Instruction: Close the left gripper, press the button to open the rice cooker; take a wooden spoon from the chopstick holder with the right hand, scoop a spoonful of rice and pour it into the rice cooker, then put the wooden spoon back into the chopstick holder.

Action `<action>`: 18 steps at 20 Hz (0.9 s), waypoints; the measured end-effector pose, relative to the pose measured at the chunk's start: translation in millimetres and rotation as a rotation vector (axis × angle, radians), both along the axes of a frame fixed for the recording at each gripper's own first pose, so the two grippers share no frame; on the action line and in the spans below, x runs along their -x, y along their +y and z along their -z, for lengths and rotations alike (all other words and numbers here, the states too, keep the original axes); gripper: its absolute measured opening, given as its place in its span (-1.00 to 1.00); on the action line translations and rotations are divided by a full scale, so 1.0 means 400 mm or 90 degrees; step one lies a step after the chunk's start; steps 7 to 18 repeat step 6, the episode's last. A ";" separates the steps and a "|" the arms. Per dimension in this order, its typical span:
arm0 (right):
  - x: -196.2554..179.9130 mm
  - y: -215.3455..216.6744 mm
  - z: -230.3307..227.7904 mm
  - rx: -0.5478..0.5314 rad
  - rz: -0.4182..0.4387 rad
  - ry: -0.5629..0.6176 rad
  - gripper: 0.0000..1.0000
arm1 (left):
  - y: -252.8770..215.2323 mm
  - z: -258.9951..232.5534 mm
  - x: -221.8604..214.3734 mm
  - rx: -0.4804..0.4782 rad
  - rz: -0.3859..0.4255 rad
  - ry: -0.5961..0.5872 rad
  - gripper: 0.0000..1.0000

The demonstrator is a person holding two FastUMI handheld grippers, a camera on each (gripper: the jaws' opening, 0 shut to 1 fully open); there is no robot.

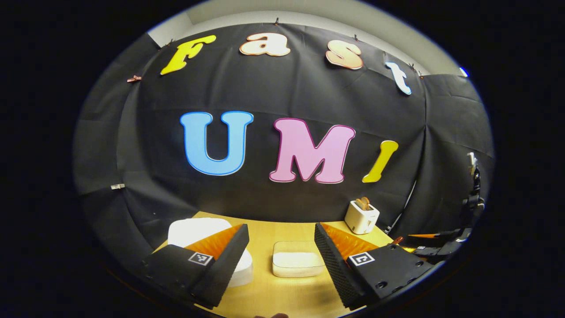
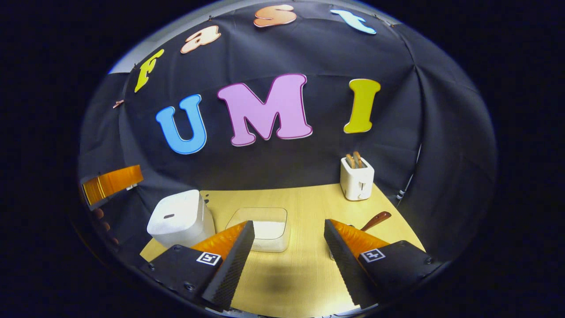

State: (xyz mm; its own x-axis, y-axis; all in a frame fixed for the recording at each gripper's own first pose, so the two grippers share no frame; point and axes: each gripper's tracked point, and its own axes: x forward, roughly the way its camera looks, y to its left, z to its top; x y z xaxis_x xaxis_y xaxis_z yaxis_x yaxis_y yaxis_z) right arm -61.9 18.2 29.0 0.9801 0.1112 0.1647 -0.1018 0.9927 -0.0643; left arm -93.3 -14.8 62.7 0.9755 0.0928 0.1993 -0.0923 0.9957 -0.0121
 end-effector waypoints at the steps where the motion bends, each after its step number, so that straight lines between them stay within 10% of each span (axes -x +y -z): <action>1: 0.019 0.020 0.032 -0.007 0.005 0.001 0.97 | 0.009 0.026 0.022 0.008 0.002 -0.001 0.92; 6: 0.127 0.069 0.224 0.007 0.027 0.052 0.97 | 0.082 0.216 0.115 0.023 0.001 0.061 0.92; 18: 0.127 0.069 0.224 0.007 0.027 0.052 0.97 | 0.082 0.216 0.115 0.023 0.001 0.061 0.92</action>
